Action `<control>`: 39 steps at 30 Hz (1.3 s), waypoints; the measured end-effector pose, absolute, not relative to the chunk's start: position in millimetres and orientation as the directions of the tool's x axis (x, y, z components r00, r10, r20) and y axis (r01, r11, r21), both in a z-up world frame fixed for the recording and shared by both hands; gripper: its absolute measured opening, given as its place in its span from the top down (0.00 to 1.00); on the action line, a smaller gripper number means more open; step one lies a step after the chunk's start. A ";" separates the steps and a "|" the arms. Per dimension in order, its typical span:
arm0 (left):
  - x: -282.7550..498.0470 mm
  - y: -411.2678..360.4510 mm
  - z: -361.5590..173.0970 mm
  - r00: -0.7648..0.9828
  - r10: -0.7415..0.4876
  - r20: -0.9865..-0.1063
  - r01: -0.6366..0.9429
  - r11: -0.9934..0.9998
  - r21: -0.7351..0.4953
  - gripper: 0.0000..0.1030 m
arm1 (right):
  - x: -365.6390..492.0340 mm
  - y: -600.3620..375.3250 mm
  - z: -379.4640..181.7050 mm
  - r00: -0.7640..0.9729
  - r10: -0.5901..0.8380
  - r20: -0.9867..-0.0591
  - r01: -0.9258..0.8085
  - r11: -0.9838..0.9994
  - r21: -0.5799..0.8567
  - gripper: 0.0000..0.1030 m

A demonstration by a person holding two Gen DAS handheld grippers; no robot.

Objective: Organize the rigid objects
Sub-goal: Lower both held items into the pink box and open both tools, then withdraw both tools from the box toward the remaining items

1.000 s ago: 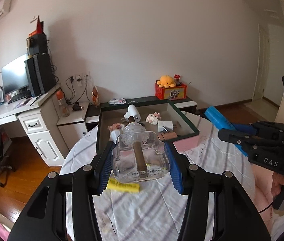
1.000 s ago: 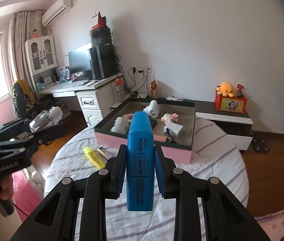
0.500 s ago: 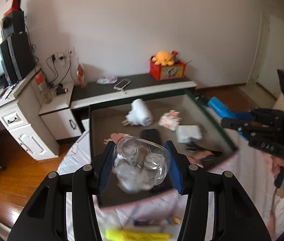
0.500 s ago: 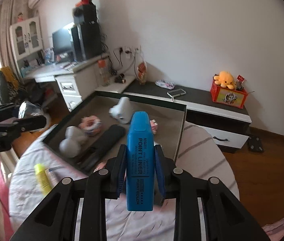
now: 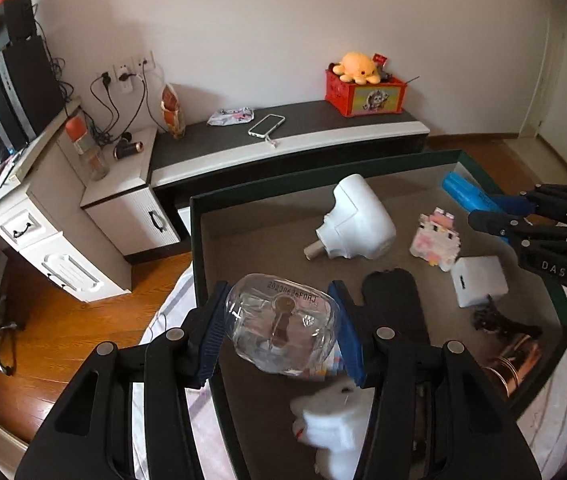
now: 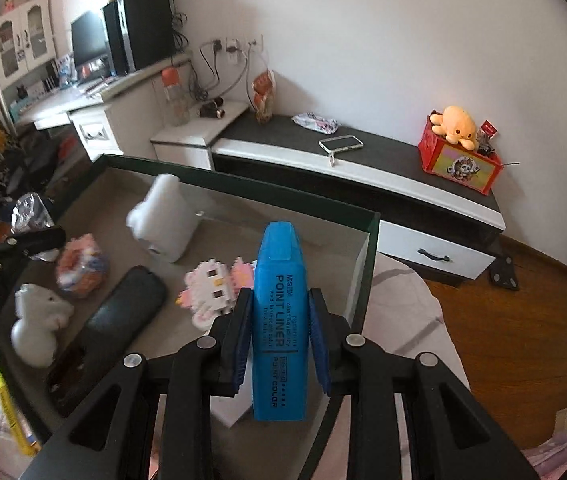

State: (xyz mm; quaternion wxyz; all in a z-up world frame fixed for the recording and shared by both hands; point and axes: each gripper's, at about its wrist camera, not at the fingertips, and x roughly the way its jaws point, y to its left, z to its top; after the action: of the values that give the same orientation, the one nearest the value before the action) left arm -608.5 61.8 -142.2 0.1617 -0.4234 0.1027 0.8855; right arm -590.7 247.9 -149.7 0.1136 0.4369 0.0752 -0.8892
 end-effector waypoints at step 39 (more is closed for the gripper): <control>-426.4 21.8 -121.8 -0.673 0.110 -0.731 -0.285 -0.951 0.119 0.01 | -415.3 205.0 -122.5 -0.601 -0.253 -0.758 0.379 -0.925 0.008 0.51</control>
State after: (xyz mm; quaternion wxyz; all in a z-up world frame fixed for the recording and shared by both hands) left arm -426.4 21.8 -121.8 0.1087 -0.3893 0.1121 0.9078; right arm -415.3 205.0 -122.5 0.1773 0.4098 0.0770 -0.8915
